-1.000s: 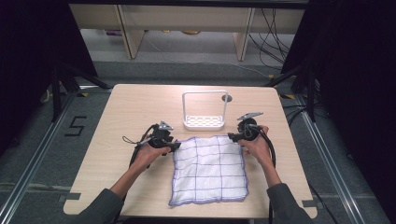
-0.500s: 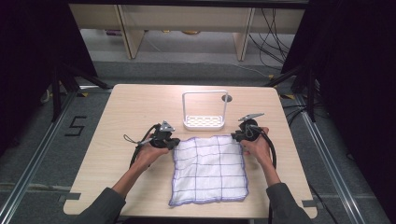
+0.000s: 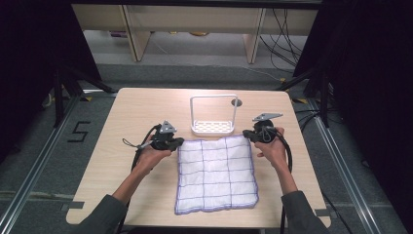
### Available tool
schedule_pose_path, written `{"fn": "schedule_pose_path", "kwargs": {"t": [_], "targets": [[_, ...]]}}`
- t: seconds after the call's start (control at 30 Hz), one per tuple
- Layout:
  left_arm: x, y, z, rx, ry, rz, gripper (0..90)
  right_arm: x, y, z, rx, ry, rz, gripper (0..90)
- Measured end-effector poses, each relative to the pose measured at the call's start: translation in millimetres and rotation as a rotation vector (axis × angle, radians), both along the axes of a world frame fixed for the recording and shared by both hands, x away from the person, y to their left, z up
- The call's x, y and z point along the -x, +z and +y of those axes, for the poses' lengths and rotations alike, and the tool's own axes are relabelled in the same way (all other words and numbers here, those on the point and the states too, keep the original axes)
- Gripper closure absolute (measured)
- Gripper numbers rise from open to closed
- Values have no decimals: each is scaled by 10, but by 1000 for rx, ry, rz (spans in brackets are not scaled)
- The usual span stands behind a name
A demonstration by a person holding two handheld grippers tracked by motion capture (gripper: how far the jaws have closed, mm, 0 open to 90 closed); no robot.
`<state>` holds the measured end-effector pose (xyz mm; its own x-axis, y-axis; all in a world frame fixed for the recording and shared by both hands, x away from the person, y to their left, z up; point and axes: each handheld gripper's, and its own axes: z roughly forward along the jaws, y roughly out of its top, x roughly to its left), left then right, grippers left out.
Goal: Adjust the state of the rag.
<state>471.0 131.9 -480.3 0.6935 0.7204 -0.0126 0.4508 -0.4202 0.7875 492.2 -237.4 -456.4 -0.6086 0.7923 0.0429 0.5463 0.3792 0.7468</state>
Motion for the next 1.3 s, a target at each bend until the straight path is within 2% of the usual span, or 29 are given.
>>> {"fn": "schedule_pose_path", "kwargs": {"t": [0.07, 0.1, 0.13, 0.17, 0.23, 0.33, 0.37, 0.43, 0.47, 0.53, 0.63, 0.7, 0.73, 0.87, 0.9, 1.0, 1.03, 1.13, 1.2, 1.23, 1.27, 1.3], "targets": [[-9, 30, 23, -8, 0, -7, 880, -6, 26, 0, -15, 8, -13, 889], [-18, 69, 40, 0, 10, -18, 880, 4, 109, -2, -20, 9, -4, 889], [-26, 136, 67, 16, 21, -32, 880, -7, 118, -2, -28, 19, -23, 889], [-29, 177, 80, 11, 21, -39, 880, 9, 158, 4, -25, 9, -11, 889], [-41, 250, 95, 11, 17, -58, 880, 2, 193, 13, -27, 25, -34, 889], [-47, 317, 101, 10, 19, -70, 880, 6, 267, 28, -35, 33, -37, 889], [-50, 377, 114, 16, 25, -82, 880, 8, 292, 36, -57, 38, -36, 889], [-46, 423, 141, 8, 26, -88, 880, 22, 328, 43, -46, 37, -49, 889], [-48, 430, 159, 12, 25, -99, 880, 22, 328, 48, -52, 36, -63, 889], [-37, 436, 179, 20, 31, -98, 880, 34, 360, 30, -51, 46, -53, 889], [-25, 438, 207, 28, 22, -93, 880, 49, 363, 24, -72, 43, -64, 889], [-7, 432, 192, 40, 29, -91, 879, 60, 371, 17, -62, 55, -59, 889], [-3, 443, 207, 23, 13, -92, 880, 68, 373, 22, -63, 52, -60, 889], [38, 461, 202, 35, 1, -100, 880, 109, 397, 30, -69, 53, -49, 889], [83, 473, 203, 45, -8, -103, 880, 143, 404, 36, -72, 53, -66, 889], [161, 474, 233, 41, -27, -105, 879, 194, 420, 28, -86, 61, -55, 889], [187, 466, 248, 44, -35, -105, 879, 195, 418, 6, -73, 82, -79, 889], [271, 425, 265, 78, -26, -120, 879, 282, 407, -8, -99, 76, -78, 889], [322, 414, 292, 68, -44, -119, 879, 342, 393, -24, -92, 85, -89, 888], [353, 405, 292, 86, -40, -118, 879, 379, 389, -14, -109, 78, -70, 888], [372, 392, 296, 97, -48, -119, 879, 406, 384, -20, -116, 83, -69, 889], [399, 391, 296, 83, -47, -118, 879, 424, 370, -26, -116, 86, -88, 888]]}}
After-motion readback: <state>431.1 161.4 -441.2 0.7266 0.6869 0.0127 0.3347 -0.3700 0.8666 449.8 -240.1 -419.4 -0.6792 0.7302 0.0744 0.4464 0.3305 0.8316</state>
